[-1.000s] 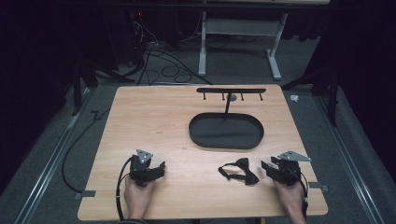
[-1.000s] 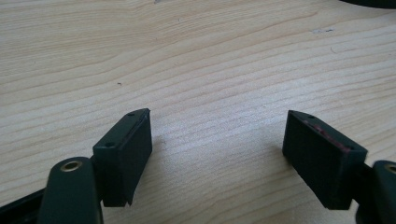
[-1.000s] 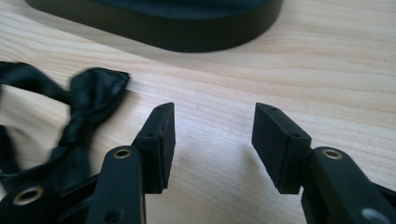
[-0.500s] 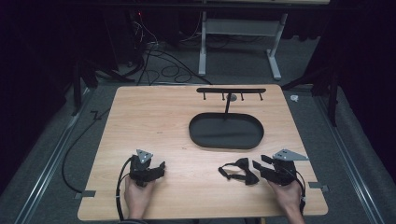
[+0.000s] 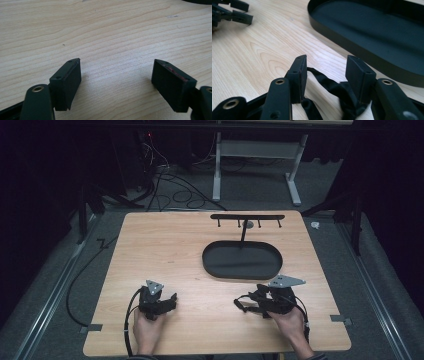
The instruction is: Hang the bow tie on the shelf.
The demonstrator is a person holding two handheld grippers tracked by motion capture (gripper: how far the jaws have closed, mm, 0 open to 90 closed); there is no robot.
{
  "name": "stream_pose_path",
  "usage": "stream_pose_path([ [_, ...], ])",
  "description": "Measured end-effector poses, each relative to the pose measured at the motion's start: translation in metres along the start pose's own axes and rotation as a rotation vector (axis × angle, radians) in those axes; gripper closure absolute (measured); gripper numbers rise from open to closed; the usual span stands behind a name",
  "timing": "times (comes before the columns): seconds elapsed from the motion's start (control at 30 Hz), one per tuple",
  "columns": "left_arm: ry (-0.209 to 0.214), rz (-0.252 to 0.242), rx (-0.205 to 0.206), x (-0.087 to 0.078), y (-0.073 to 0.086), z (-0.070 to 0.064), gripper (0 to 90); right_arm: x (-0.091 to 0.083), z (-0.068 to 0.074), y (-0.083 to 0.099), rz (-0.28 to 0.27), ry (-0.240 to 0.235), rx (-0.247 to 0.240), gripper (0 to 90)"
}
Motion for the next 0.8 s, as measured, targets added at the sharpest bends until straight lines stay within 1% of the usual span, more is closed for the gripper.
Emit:
stream_pose_path([
  [0.13, -0.001, 0.002, 0.003, 0.000, 0.000, 0.000, 24.2, 0.011, 0.004, 0.000, 0.024, -0.024, -0.017, 53.9],
  [0.27, -0.001, 0.002, 0.002, 0.000, 0.000, 0.000, 24.2, 0.021, 0.005, 0.002, 0.056, -0.036, -0.029, 54.4],
  [0.43, -0.001, 0.002, 0.002, 0.000, 0.000, 0.000, 24.2, 0.030, 0.003, 0.004, 0.086, -0.035, -0.018, 56.4],
  [0.5, -0.001, 0.002, 0.003, 0.000, 0.000, 0.000, 24.2, 0.034, 0.001, 0.006, 0.105, -0.034, -0.016, 58.5],
  [0.57, -0.001, 0.002, 0.003, 0.000, 0.000, 0.000, 24.2, 0.037, -0.001, 0.007, 0.113, -0.031, -0.009, 60.7],
  [0.63, 0.000, 0.002, 0.003, 0.000, 0.000, 0.000, 24.2, 0.039, -0.003, 0.008, 0.113, -0.024, -0.014, 62.9],
  [0.8, -0.001, 0.002, 0.002, 0.000, 0.000, 0.000, 24.2, 0.045, -0.005, 0.013, 0.142, -0.014, -0.020, 71.1],
])
Point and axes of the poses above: each handheld gripper's, and its own axes: x roughly forward along the jaws, y roughly out of its underside, z roughly to its left, the point moved 3 cm from there along x, roughly forward along the jaws, and after that the axes turned 6 degrees about -z, right-handed, at the moved point
